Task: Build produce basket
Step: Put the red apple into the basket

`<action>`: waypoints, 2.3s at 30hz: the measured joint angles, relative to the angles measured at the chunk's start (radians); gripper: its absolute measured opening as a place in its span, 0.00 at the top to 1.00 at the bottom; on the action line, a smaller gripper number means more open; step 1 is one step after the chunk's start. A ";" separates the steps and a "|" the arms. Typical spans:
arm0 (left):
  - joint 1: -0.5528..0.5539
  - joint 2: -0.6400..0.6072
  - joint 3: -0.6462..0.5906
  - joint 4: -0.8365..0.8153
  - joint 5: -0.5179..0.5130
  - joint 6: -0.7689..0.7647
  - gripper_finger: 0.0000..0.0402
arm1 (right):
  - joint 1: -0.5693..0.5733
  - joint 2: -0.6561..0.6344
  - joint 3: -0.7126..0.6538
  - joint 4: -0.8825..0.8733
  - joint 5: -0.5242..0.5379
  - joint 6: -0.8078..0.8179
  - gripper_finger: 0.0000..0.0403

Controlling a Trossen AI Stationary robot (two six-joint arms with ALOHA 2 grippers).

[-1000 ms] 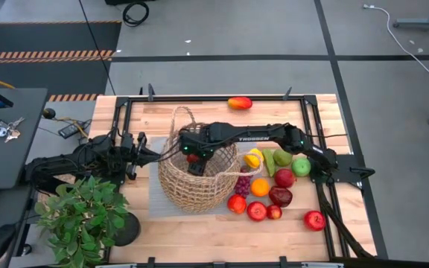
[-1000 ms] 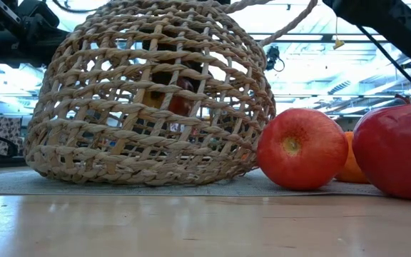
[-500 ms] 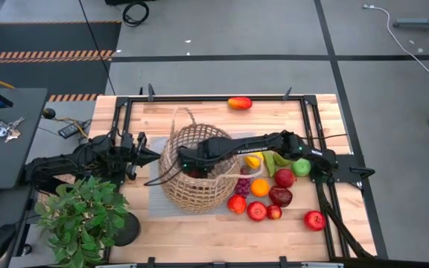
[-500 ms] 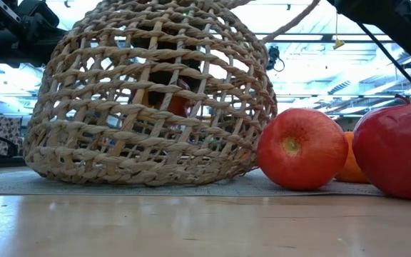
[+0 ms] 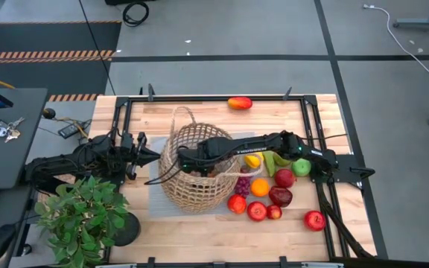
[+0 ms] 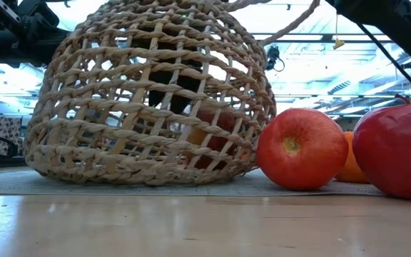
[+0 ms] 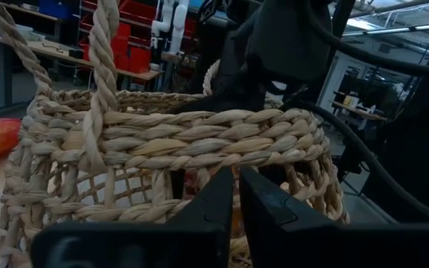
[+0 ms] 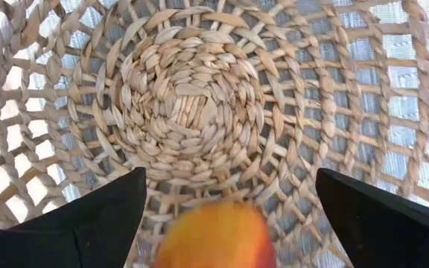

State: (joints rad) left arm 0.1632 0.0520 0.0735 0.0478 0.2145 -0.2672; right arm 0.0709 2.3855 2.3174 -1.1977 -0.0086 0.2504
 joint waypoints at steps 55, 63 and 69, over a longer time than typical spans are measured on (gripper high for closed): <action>0.000 0.000 0.000 0.000 0.000 0.000 0.92 | 0.525 -0.353 -0.142 -0.252 0.555 0.544 0.03; 0.000 0.000 0.000 0.000 0.000 0.000 0.92 | 0.535 -0.210 -0.145 -0.366 0.287 0.658 0.03; 0.000 0.000 0.000 0.000 0.000 0.000 0.93 | 0.529 -0.177 -0.151 -0.371 0.250 0.700 0.03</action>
State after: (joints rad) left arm 0.1634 0.0519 0.0738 0.0478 0.2142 -0.2674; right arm 0.5999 2.2090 2.1661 -1.5685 0.2416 0.9502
